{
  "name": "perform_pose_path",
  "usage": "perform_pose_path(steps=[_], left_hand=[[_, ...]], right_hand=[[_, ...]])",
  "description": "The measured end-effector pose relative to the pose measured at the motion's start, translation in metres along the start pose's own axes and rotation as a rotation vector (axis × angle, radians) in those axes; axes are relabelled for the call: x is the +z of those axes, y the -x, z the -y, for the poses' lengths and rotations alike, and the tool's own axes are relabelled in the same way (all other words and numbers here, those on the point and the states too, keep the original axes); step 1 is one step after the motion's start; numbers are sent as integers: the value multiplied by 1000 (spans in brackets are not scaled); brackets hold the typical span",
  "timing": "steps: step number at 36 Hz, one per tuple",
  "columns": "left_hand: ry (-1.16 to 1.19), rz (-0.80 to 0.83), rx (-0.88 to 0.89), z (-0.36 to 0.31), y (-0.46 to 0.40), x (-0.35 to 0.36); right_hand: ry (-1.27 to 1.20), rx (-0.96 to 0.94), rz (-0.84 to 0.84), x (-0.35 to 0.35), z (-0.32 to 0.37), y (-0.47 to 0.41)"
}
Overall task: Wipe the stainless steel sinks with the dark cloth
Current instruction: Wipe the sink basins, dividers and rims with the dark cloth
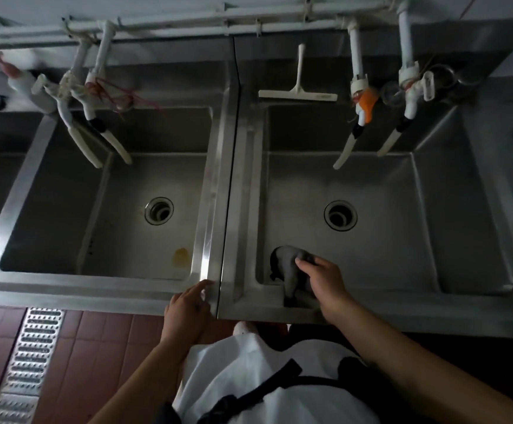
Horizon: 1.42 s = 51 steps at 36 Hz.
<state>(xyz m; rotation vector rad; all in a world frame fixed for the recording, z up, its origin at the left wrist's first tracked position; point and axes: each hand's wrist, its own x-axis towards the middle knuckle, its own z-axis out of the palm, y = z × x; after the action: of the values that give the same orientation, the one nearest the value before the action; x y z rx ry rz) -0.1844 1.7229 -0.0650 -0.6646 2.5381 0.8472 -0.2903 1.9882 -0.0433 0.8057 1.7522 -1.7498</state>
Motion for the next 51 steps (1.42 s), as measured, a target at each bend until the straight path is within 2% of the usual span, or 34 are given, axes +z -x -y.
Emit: perform_pose_path(steps=[3, 7, 13, 21, 24, 27, 30, 32, 36, 38, 40, 44, 48, 51], left_hand=[[15, -50, -5, -13, 2, 3], [-99, -104, 48, -43, -6, 4], [-238, -23, 155, -95, -51, 19], [-155, -69, -23, -128, -91, 26], [-169, -29, -43, -122, -92, 17], [-236, 42, -24, -108, -90, 7], [-247, 42, -6, -97, -91, 0], [-234, 29, -71, -93, -92, -2], [-121, 56, -229, -86, -91, -1], [-55, 76, -251, -84, -92, 1], [-29, 89, -249, -84, -93, 4], [-16, 106, -241, -80, -95, 6], [-41, 110, -226, -77, -97, 8], [-64, 133, -233, -74, -98, 8]], right_hand=[[-24, 40, -4, -15, -2, -8], [-48, 57, -67, -32, 5, -21], [-32, 52, -112, -55, 14, -45], [-12, -20, -51, -49, 61, -79], [56, -184, -25, -27, 90, -92], [245, -506, 10, 4, 123, -102], [484, -855, 66, 39, 147, -109], [616, -948, 151, 62, 151, -114], [937, -889, 328, 100, 137, -125], [1156, -853, 305, 116, 127, -136], [1273, -818, 270, 133, 121, -149], [1376, -725, 231, 167, 113, -170], [1404, -788, 93, 190, 106, -180], [1380, -761, 41, 203, 129, -199]])
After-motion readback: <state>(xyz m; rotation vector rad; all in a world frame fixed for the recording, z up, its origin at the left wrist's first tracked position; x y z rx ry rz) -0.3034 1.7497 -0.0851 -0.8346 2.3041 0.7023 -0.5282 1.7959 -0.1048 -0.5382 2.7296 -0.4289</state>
